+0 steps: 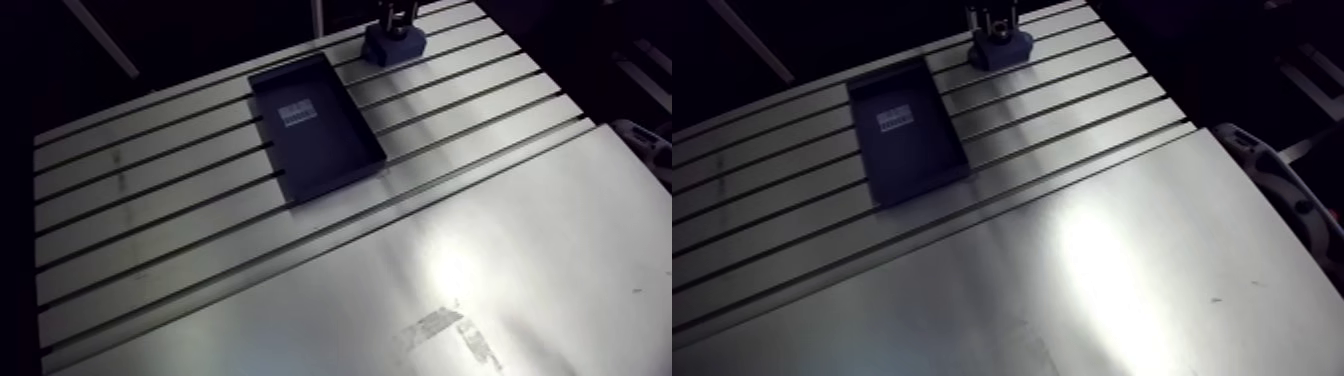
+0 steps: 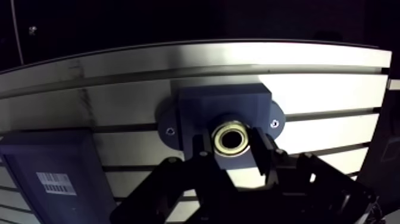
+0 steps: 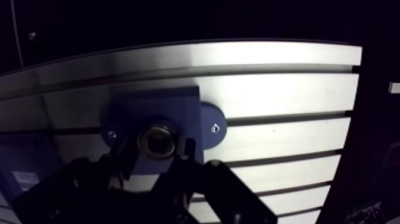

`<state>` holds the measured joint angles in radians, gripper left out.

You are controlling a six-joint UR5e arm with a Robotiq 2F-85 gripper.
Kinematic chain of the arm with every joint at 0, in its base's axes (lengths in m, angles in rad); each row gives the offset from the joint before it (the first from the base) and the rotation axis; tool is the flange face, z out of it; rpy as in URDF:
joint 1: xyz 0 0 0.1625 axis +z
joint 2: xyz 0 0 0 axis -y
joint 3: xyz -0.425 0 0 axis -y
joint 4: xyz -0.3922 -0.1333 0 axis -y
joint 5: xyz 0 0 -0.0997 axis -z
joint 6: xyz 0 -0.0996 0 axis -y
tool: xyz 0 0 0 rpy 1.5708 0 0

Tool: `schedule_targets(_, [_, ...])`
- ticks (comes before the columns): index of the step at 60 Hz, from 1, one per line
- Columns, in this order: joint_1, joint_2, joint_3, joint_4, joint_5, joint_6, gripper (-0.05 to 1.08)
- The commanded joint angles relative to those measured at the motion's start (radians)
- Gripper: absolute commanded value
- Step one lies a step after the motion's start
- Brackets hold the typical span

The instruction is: Pick up the bearing and press it into the housing until flush.

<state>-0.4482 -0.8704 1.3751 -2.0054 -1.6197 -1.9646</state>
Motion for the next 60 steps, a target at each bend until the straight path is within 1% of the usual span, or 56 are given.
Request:
schedule_targets(1, [0.001,-0.001,0.003,0.001,0.001,0.0,0.62])
schedule_targets(60, [0.002,0.006,0.003,0.0,-0.001,0.0,0.62])
